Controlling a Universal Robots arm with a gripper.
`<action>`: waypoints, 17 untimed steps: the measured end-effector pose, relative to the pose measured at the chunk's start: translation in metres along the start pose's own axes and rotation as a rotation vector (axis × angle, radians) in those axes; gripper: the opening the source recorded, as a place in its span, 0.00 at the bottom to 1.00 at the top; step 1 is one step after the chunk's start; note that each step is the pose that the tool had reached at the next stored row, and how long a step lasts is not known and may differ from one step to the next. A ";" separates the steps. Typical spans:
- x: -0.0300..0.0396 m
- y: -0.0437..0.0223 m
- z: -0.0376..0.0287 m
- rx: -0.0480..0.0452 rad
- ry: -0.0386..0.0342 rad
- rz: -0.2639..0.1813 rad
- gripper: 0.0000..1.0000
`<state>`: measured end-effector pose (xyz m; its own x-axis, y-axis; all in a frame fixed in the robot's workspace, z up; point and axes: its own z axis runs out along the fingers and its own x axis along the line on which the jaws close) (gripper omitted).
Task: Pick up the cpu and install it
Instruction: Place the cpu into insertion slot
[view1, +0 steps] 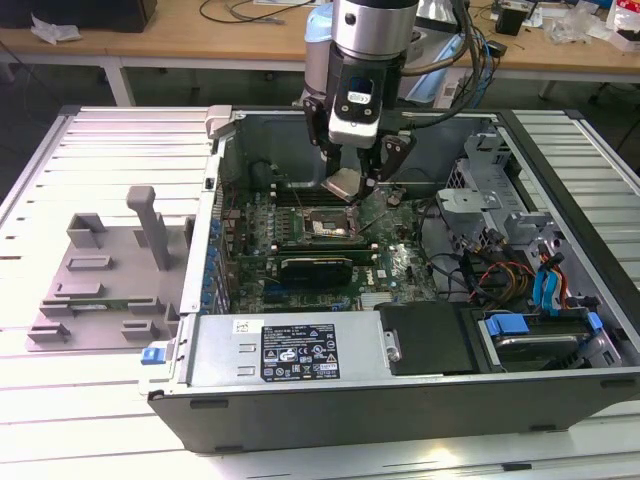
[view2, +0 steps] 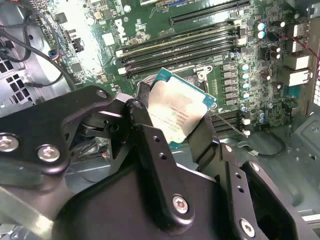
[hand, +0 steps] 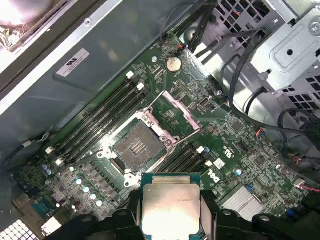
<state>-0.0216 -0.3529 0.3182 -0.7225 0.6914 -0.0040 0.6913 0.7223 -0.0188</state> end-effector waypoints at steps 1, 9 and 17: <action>0.0000 0.0000 0.0001 0.0000 0.0004 0.019 0.55; 0.0000 0.0000 0.0003 0.0005 0.0012 0.076 0.55; 0.0000 0.0000 0.0005 0.0011 0.0021 0.140 0.55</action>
<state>-0.0216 -0.3529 0.3177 -0.6187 0.7856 -0.0045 0.7855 0.6185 -0.0193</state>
